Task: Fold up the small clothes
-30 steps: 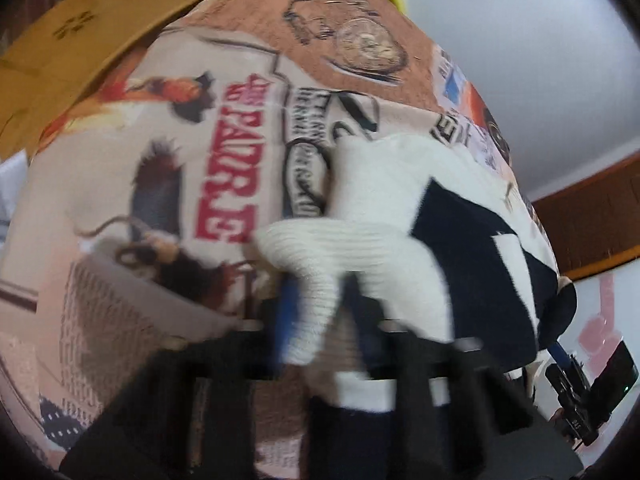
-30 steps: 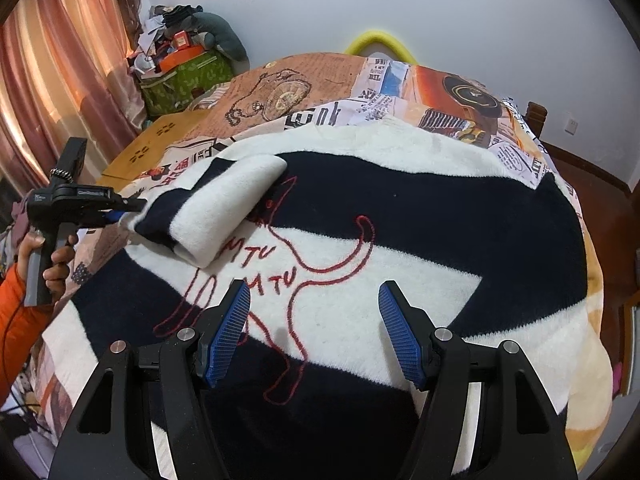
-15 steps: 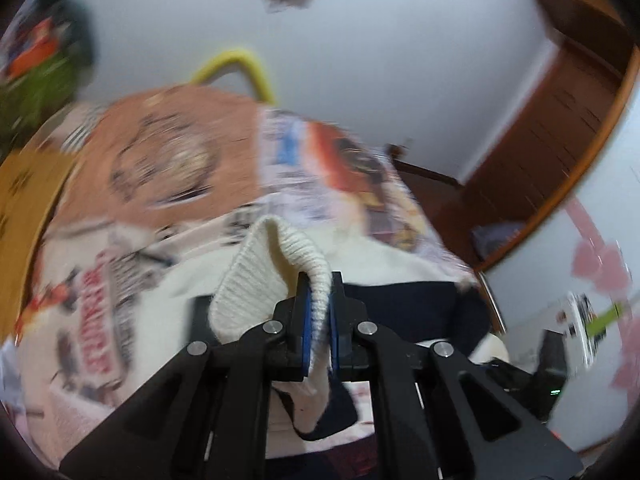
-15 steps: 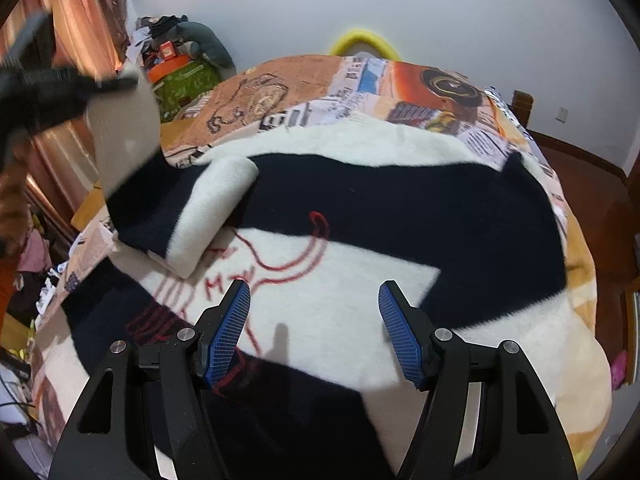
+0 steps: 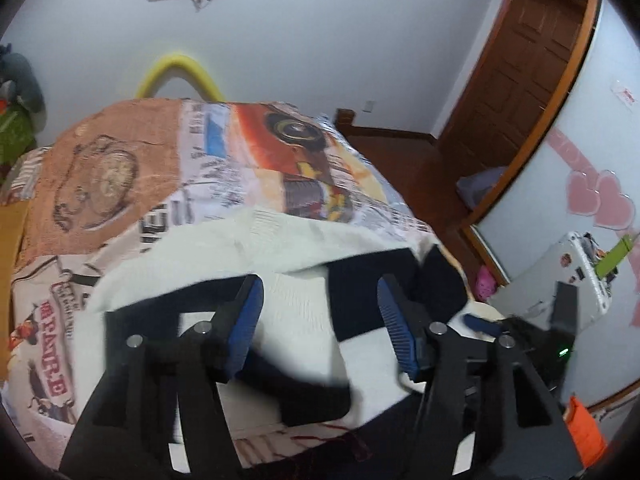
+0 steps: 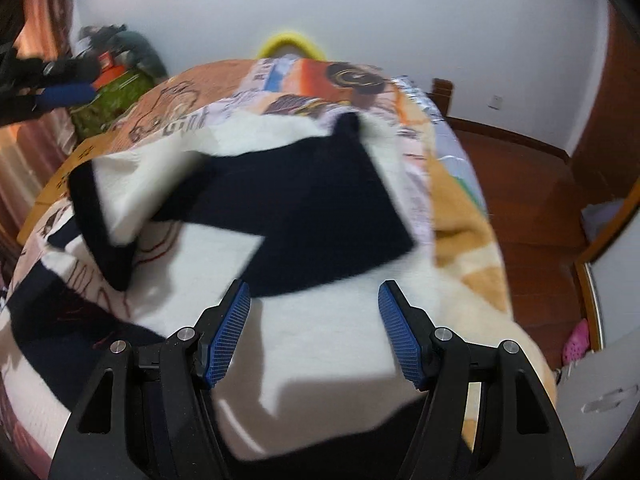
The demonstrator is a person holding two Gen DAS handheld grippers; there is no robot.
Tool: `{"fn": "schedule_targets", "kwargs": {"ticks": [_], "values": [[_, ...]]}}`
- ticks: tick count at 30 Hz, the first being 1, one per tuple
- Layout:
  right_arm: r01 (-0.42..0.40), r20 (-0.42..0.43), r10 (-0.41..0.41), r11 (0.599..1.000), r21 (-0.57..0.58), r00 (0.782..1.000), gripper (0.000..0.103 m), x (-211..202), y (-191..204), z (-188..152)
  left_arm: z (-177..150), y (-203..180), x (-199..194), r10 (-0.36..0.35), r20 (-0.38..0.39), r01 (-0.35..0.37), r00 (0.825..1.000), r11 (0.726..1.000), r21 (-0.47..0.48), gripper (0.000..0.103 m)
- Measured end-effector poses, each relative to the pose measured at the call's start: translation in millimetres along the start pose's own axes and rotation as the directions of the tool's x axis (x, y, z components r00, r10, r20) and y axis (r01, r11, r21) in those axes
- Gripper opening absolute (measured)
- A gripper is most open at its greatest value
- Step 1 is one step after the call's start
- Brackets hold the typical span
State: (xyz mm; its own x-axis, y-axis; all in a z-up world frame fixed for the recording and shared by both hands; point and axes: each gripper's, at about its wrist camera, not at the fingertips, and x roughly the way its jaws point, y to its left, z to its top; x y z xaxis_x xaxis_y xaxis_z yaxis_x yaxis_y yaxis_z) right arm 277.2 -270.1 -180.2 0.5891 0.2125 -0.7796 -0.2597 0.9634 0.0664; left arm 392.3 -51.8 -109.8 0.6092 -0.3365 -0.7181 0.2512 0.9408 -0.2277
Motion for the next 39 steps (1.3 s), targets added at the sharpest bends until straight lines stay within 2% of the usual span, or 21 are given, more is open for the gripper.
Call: {"fn": "schedule_targets", "kwargs": {"ticks": [4, 6, 9, 11, 14, 17, 19, 22, 24, 27, 34, 37, 39], "values": [[0.006, 0.047, -0.007, 0.999, 0.031, 0.999, 0.063, -12.3, -14.0, 7.9, -6.0, 33.2, -9.3, 0.049, 0.01, -0.049, 0.999, 0.997, -0.054, 0.069], [-0.007, 0.057, 0.004, 0.999, 0.05, 0.998, 0.063, -12.2, -19.7, 16.6, -13.9, 53.8, -10.5, 0.093, -0.002, -0.093, 0.996, 0.992, -0.081, 0.069], [-0.045, 0.05, 0.041, 0.996, 0.074, 0.998, 0.063, -4.5, -23.9, 29.4, -31.7, 86.7, -5.0, 0.191, -0.05, -0.196, 0.98, 0.974, -0.117, 0.069], [-0.071, 0.043, 0.068, 0.995, 0.07, 0.997, 0.063, 1.1, -19.5, 31.9, -47.9, 109.0, 2.6, 0.247, -0.1, -0.258, 0.964, 0.957, -0.129, 0.069], [-0.085, 0.015, 0.084, 0.994, 0.069, 0.996, 0.06, 11.4, -16.0, 32.2, -68.0, 128.4, 10.6, 0.295, -0.163, -0.316, 0.942, 0.94, -0.125, 0.069], [-0.085, 0.013, 0.084, 0.994, 0.062, 0.996, 0.04, 10.7, -17.6, 27.4, -88.1, 142.3, 16.1, 0.31, -0.203, -0.339, 0.929, 0.933, -0.123, 0.069], [-0.104, -0.006, 0.105, 0.992, 0.071, 0.994, 0.011, 8.9, -23.0, 22.6, -97.1, 146.6, 21.4, 0.32, -0.221, -0.351, 0.921, 0.929, -0.118, 0.069], [-0.12, -0.016, 0.121, 0.99, 0.076, 0.992, 0.006, 0.6, -32.5, 17.1, -111.9, 149.7, 33.9, 0.345, -0.265, -0.379, 0.901, 0.921, -0.091, 0.069], [-0.116, -0.011, 0.117, 0.991, 0.072, 0.993, 0.006, -6.5, -36.5, 15.5, -120.0, 148.7, 39.0, 0.357, -0.268, -0.388, 0.895, 0.919, -0.07, 0.07], [-0.071, -0.014, 0.072, 0.996, 0.054, 0.997, 0.005, -19.8, -45.7, 12.2, -122.6, 145.6, 39.8, 0.379, -0.247, -0.402, 0.892, 0.914, -0.049, 0.071], [0.07, -0.06, -0.066, 0.996, 0.06, 0.996, 0.005, -38.3, -84.8, -2.5, -121.7, 149.8, 38.0, 0.358, -0.25, -0.387, 0.9, 0.918, -0.08, 0.074], [0.159, -0.099, -0.152, 0.985, 0.065, 0.983, 0.005, -38.0, -102.9, -10.2, -121.6, 150.8, 38.1, 0.356, -0.248, -0.386, 0.901, 0.919, -0.085, 0.074], [0.243, -0.115, -0.236, 0.969, 0.05, 0.965, 0.005, -35.5, -110.7, -12.3, -121.6, 150.9, 37.9, 0.356, -0.248, -0.386, 0.901, 0.919, -0.084, 0.074]]}}
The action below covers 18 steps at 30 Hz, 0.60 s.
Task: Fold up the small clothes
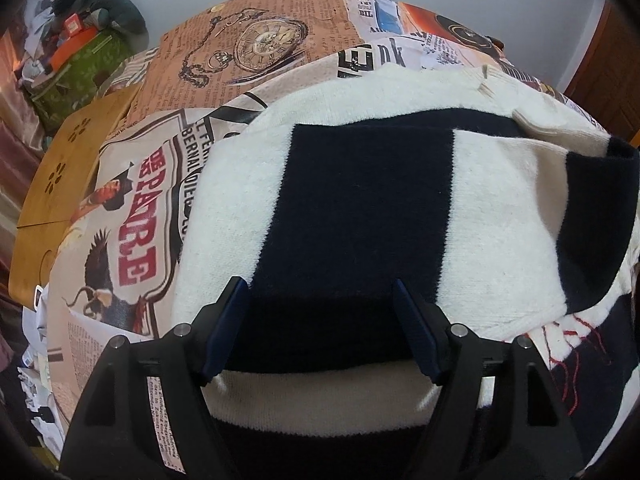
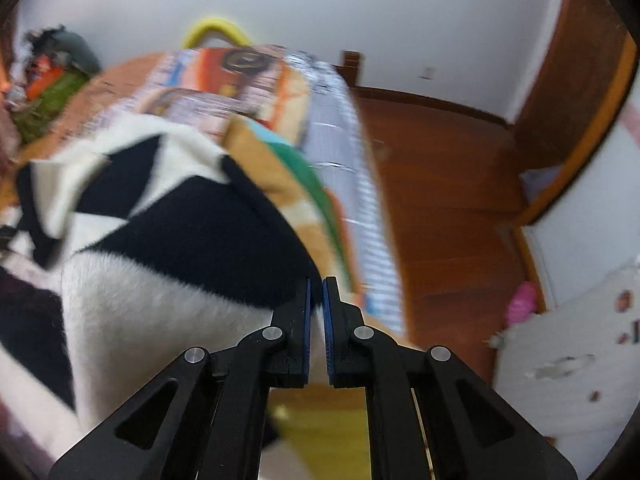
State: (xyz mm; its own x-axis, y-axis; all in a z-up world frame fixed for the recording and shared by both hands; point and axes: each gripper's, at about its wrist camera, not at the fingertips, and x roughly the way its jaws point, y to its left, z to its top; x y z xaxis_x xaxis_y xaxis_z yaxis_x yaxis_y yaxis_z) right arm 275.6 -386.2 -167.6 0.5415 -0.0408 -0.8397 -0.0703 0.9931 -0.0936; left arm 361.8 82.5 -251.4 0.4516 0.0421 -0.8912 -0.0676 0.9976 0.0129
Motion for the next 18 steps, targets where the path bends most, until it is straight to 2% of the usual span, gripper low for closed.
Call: {"fn": "schedule_targets", "kwargs": {"ticks": [1, 2, 5, 8, 10, 13, 15, 18], "values": [[0.051, 0.002, -0.051, 0.999, 0.001, 0.999, 0.005, -0.1, -2.6, 0.7, -0.1, 0.2, -0.2, 0.0, 0.001, 0.0, 1.0, 1.0, 0.0, 0.074], [0.065, 0.013, -0.065, 0.998, 0.004, 0.998, 0.005, -3.3, -4.7, 2.6, -0.4, 0.5, -0.7, -0.001, 0.002, 0.001, 1.0, 1.0, 0.0, 0.074], [0.033, 0.066, -0.035, 0.999, 0.032, 0.997, 0.006, -23.3, -4.7, 9.9, -0.8, 2.6, -2.6, -0.006, 0.006, 0.006, 1.0, 1.0, -0.003, 0.074], [-0.001, 0.139, 0.001, 1.0, -0.002, 0.99, 0.01, -47.0, 11.8, 23.3, 0.3, 7.1, -9.7, -0.008, 0.021, 0.008, 1.0, 1.0, -0.012, 0.074], [-0.046, 0.183, 0.052, 0.998, -0.04, 0.982, 0.026, -60.7, 30.1, 33.9, 1.1, 13.3, -20.1, -0.018, 0.049, 0.019, 0.999, 1.0, -0.024, 0.074], [-0.122, 0.23, 0.143, 0.987, -0.103, 0.963, 0.041, -72.6, 64.2, 47.2, 3.7, 26.1, -37.0, -0.009, 0.095, 0.013, 0.995, 0.999, -0.042, 0.074], [-0.182, 0.234, 0.214, 0.972, -0.15, 0.948, 0.041, -71.6, 92.6, 55.4, 6.5, 37.4, -46.3, 0.002, 0.12, 0.004, 0.993, 0.998, -0.055, 0.074], [-0.26, 0.197, 0.295, 0.948, -0.183, 0.935, 0.042, -53.7, 126.4, 66.7, 10.3, 54.2, -54.1, 0.022, 0.139, -0.013, 0.99, 0.997, -0.071, 0.074]]}}
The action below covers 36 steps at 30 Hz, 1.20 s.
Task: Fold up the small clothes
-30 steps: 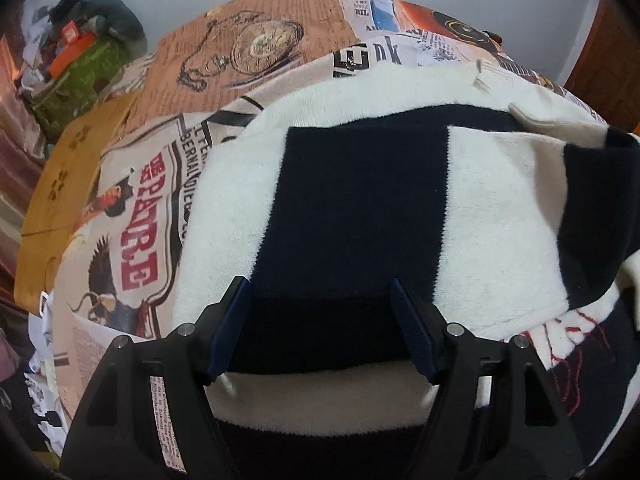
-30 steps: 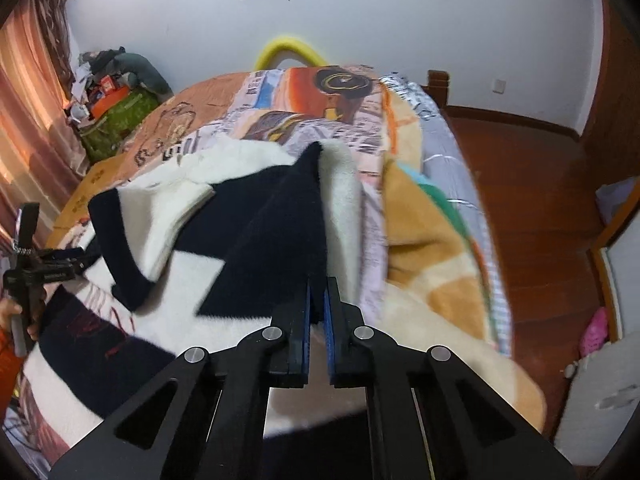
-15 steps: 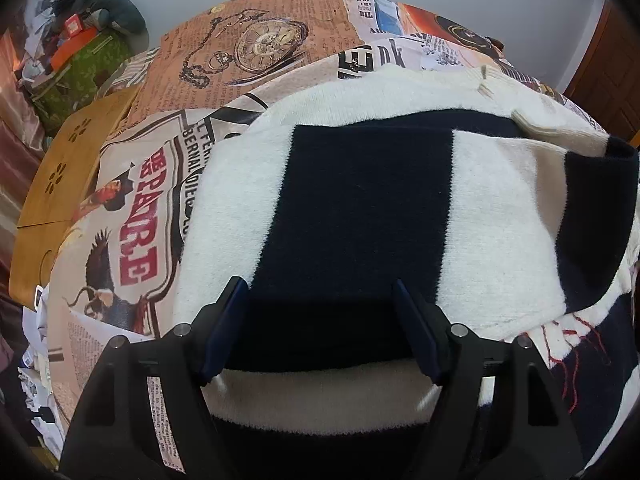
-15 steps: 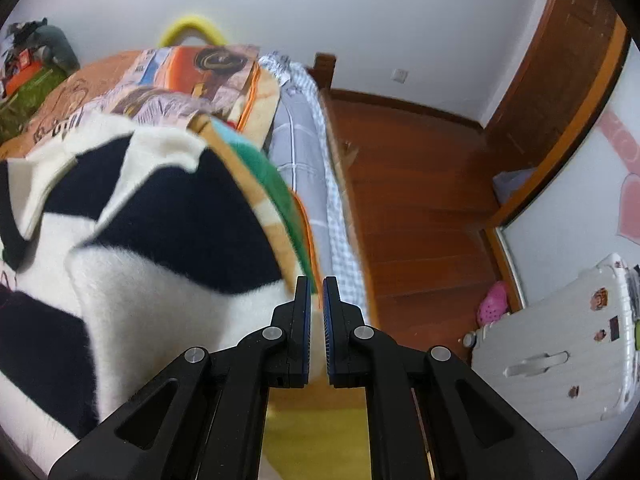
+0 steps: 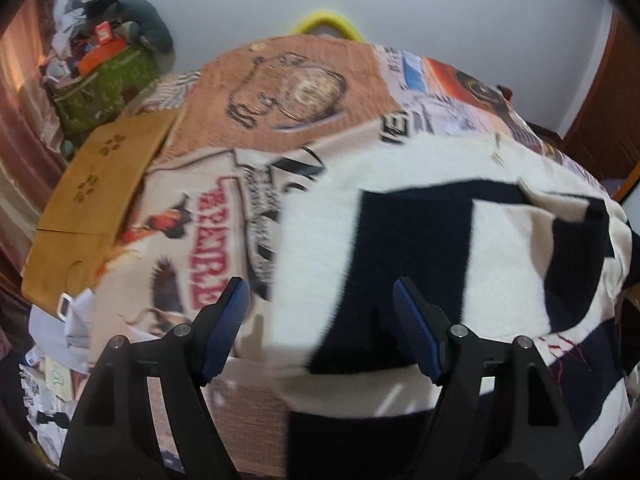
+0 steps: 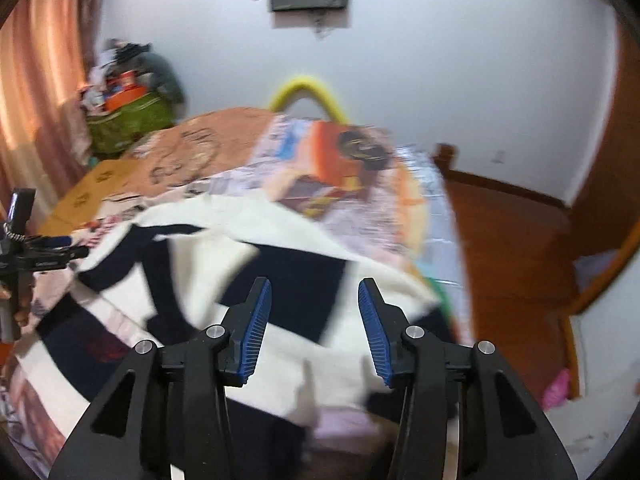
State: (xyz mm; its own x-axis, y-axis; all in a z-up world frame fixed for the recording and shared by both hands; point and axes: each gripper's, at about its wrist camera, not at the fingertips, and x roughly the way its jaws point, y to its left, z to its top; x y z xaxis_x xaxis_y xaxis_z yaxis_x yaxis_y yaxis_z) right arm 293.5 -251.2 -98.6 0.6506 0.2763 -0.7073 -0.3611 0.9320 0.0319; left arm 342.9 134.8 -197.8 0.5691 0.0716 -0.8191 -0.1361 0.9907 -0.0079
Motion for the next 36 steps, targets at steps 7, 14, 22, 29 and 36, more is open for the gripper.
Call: {"fn": "schedule_targets", "kwargs": {"ticks": [7, 14, 22, 29, 36], "values": [[-0.11, -0.135, 0.113, 0.993, 0.03, 0.984, 0.042, 96.7, 35.6, 7.1, 4.4, 34.6, 11.5, 0.032, -0.021, -0.033, 0.999, 0.999, -0.031, 0.074], [-0.164, -0.212, 0.191, 0.976, 0.141, 0.958, 0.042, 143.2, 49.3, 7.3, -3.2, 28.3, 40.3, -0.002, -0.075, 0.002, 0.997, 1.0, -0.004, 0.074], [-0.155, -0.145, 0.167, 0.984, 0.092, 0.975, 0.008, 136.8, 57.8, 13.0, -7.5, 9.3, 61.2, 0.009, -0.103, -0.005, 0.995, 0.999, 0.034, 0.074], [-0.054, -0.042, 0.059, 0.994, 0.099, 0.997, 0.007, 93.7, 26.7, 3.8, -9.0, 6.5, 61.2, 0.045, -0.096, -0.041, 0.994, 0.998, 0.052, 0.074], [0.032, -0.072, -0.022, 0.991, 0.133, 0.997, 0.007, 71.6, -10.3, -25.0, -11.8, 7.3, 62.6, 0.078, -0.09, -0.075, 0.993, 0.996, 0.038, 0.078]]}}
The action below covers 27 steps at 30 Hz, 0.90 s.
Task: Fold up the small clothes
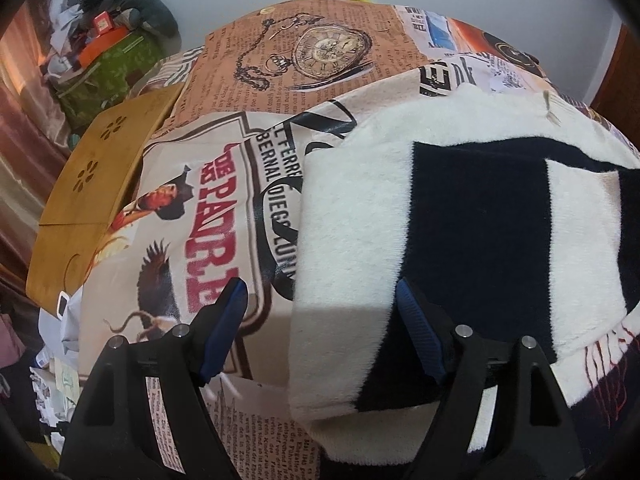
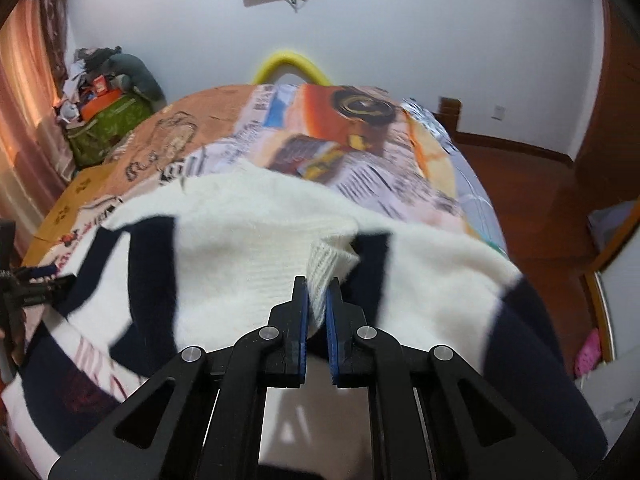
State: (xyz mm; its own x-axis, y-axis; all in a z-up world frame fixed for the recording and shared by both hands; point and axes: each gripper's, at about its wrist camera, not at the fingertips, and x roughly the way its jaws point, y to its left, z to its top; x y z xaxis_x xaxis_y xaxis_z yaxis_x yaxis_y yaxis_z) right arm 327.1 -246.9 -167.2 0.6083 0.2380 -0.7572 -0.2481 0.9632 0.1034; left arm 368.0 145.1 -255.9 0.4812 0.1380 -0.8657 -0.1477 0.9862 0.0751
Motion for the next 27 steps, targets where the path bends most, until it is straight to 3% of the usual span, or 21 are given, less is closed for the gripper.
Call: {"fn": "schedule_targets", "kwargs": {"ticks": [8, 12, 17, 21, 27], "values": [[0.015, -0.028, -0.013, 0.998, 0.055, 1.0, 0.007, -0.4, -16.7, -17.9, -1.0, 0.3, -1.0, 0.05, 0.003, -0.05, 0.999, 0.999, 0.002, 0.081], [0.012, 0.014, -0.013, 0.998, 0.054, 1.0, 0.01, -21.0, -16.4, -21.1, 1.1, 1.1, -6.6, 0.084, 0.011, -0.084, 0.996, 0.996, 0.018, 0.081], [0.008, 0.047, -0.008, 1.0, -0.003, 0.999, 0.026, -34.4, -14.4, -12.2, 17.6, 0.2, -23.5, 0.082, 0.062, -0.084, 0.995, 0.996, 0.032, 0.08], [0.016, 0.049, -0.016, 1.0, -0.01, 0.999, 0.029, -17.1, -15.2, 2.1, 38.5, -8.2, -26.8, 0.07, 0.097, -0.074, 0.993, 0.996, 0.044, 0.08], [-0.037, -0.03, 0.038, 0.998, 0.047, 0.999, 0.029, 25.5, -18.7, 17.2, 64.4, -35.2, -2.1, 0.043, 0.073, -0.05, 0.996, 0.993, 0.106, 0.08]]}}
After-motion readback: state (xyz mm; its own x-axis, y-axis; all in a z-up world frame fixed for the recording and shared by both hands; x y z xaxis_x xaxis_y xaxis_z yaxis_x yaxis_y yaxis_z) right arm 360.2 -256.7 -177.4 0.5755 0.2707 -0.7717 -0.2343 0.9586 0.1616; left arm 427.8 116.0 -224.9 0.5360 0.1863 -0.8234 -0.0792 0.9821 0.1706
